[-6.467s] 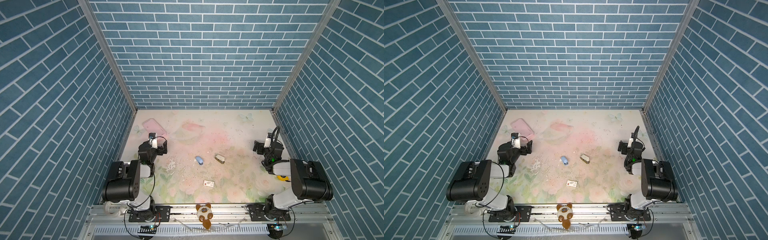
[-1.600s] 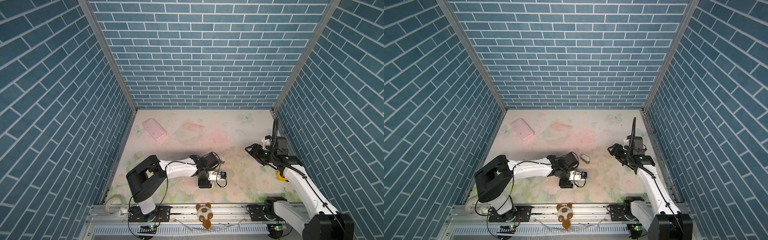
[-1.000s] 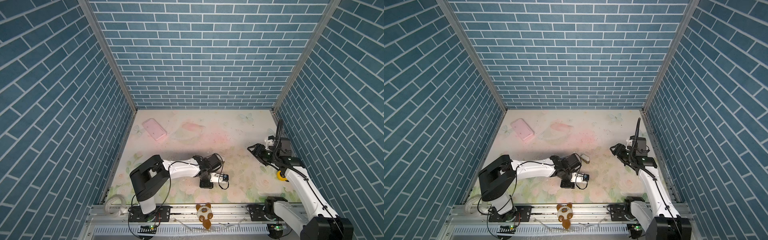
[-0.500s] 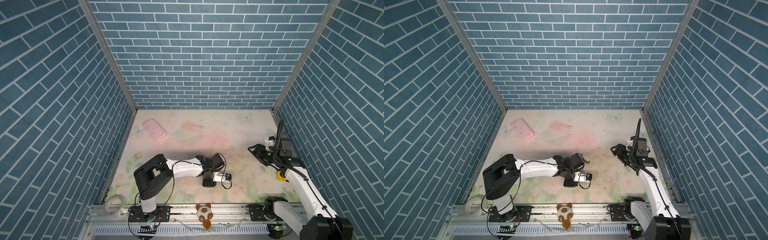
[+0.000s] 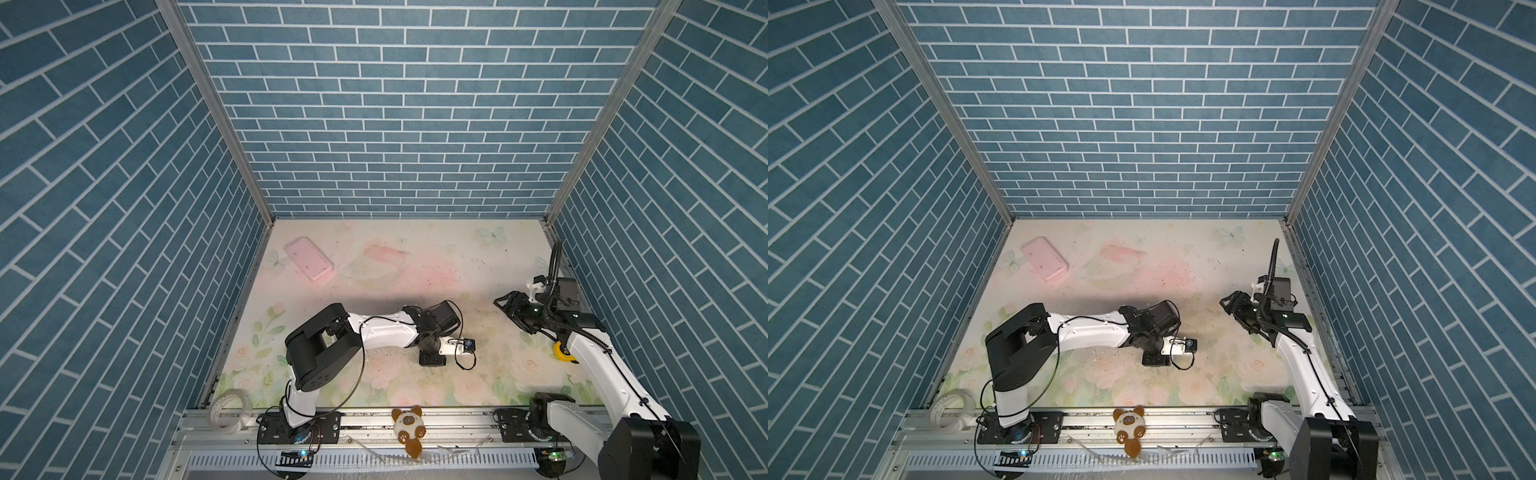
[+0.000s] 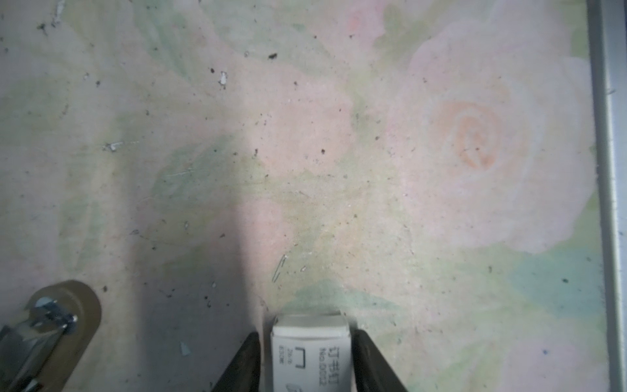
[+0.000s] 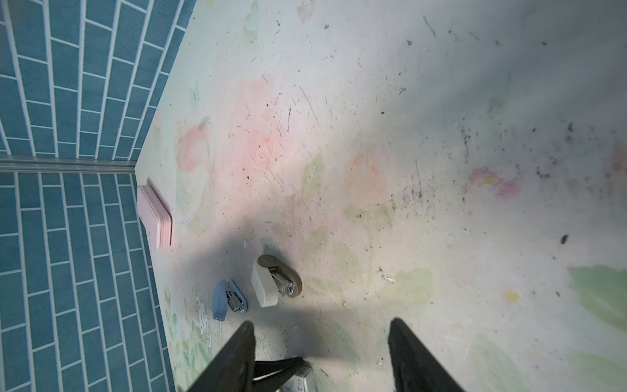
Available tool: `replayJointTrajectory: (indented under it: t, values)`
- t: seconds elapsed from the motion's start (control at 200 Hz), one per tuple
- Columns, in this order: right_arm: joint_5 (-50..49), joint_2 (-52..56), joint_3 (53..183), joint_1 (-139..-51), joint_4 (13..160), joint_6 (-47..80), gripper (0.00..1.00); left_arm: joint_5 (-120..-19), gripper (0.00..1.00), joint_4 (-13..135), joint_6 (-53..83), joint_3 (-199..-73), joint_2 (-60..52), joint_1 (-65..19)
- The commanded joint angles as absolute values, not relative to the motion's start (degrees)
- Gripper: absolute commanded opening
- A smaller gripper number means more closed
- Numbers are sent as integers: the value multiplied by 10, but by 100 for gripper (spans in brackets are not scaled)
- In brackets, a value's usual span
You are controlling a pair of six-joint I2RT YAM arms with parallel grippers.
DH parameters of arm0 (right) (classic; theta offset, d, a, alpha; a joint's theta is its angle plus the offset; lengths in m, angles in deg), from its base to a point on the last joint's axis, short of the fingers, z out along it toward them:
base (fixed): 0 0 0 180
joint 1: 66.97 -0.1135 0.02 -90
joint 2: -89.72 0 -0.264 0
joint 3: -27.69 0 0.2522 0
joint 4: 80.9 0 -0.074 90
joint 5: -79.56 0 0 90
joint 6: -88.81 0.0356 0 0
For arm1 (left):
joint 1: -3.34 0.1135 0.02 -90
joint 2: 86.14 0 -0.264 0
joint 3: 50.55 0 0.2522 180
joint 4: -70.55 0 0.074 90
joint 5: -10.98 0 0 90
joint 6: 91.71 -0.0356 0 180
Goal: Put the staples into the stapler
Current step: 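Close the left gripper on the white staple box and lift it, then bring the right gripper to the staple box held by the left gripper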
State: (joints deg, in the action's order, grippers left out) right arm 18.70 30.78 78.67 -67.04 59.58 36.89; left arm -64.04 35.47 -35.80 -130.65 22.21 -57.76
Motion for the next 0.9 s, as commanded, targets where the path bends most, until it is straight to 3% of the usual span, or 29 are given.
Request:
replayJointTrajectory:
  t: [0.0,0.53,0.895]
  values:
    - [231,296,768,-669,586,339,62,-642,52,356,-358,-1271,186,-579]
    - [342,277,707,-742,609,352,56,-648,58,432,-328,-1180,130,-567]
    - [387,233,680,-784,655,353,53,-643,48,448,-311,-1163,126,-562]
